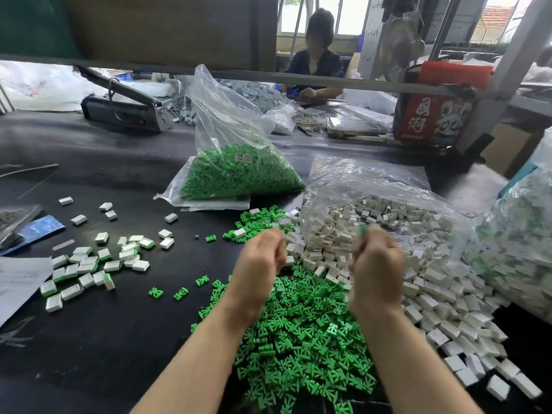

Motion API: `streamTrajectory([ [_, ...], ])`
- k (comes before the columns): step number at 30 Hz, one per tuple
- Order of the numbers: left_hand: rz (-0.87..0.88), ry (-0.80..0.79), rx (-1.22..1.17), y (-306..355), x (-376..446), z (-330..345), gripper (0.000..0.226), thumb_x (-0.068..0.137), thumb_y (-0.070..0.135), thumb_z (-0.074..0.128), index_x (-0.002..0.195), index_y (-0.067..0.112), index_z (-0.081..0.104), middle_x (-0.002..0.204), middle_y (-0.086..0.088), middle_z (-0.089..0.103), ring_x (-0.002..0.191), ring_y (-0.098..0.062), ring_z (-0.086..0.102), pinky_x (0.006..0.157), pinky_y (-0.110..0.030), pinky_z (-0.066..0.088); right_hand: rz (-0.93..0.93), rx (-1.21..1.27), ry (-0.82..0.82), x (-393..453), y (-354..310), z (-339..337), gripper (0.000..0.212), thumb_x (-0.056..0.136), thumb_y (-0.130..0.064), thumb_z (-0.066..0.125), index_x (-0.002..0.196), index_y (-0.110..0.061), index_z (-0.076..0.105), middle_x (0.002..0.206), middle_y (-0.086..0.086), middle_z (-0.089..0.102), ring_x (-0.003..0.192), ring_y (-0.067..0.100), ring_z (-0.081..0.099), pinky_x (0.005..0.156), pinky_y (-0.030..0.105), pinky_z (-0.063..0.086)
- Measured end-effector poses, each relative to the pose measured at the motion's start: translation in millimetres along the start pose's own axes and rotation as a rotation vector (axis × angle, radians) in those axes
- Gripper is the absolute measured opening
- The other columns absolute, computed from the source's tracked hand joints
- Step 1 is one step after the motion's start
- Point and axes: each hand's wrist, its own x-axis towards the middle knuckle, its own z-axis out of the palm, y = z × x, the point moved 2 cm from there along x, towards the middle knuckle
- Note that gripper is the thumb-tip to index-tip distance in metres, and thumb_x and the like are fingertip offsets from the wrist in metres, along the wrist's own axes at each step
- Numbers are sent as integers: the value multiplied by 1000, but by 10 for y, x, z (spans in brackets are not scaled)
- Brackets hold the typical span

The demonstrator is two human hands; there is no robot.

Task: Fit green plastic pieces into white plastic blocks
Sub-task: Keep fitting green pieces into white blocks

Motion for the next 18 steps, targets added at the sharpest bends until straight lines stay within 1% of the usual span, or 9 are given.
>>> streamTrajectory([
  [2,-15,1,-72,19,11,-70,42,106,25,28,65,21,38,53,8,32,49,-9,26,48,-16,31,-10,71,98,115,-77,-153,35,101,-12,42,67,-17,44,60,-1,42,51,9,39,48,31,35],
  [4,-51,-83,-118,15,-4,-3,43,106,29,30,65,22,40,53,6,31,48,-11,24,47,-20,27,-46,75,46,89,-77,-126,31,104,-19,41,75,-17,50,66,0,49,56,9,45,50,26,39],
  [6,-76,-171,-127,7,-32,113,41,102,38,34,65,22,42,53,7,33,47,-10,25,47,-20,26,-147,-21,-58,-20,-34,6,31,104,-24,40,79,-16,54,69,-1,56,56,5,49,50,20,41],
  [9,-60,-250,-97,8,-56,195,43,97,48,36,62,24,42,53,10,32,47,-7,25,47,-16,26,-340,-187,-163,-164,-10,166,31,102,-29,42,78,-16,57,68,-2,58,57,9,51,54,30,44],
  [12,-29,-281,-20,4,-83,254,58,100,55,35,57,20,51,53,7,30,51,-11,24,52,-27,20,-449,-305,-201,-214,30,201,30,100,-30,46,77,-14,55,62,-3,55,54,9,49,50,32,43],
  [14,-16,-279,63,-15,-93,276,67,94,66,35,57,12,50,49,4,29,48,-13,22,49,-30,16,-475,-369,-180,-226,68,207,29,102,-25,47,76,-13,54,58,-5,51,51,9,46,48,37,41],
  [16,31,-269,214,-47,-95,281,75,89,73,32,55,8,48,47,-1,33,46,-15,26,46,-33,19,-481,-420,-124,-213,91,199,30,102,-24,47,75,-14,54,56,-6,50,48,9,44,47,36,39],
  [17,57,-265,271,-58,-91,280,78,89,73,31,60,4,53,49,-4,40,48,-15,33,46,-37,26,-469,-433,-96,-199,95,192,31,102,-24,47,73,-15,54,55,-6,50,48,9,44,47,35,38],
  [18,79,-274,269,-73,-89,277,75,92,71,32,69,5,61,54,-5,51,52,-14,43,49,-38,34,-447,-436,-76,-182,98,184,32,102,-25,46,72,-16,54,55,-6,50,48,9,45,48,34,39],
])
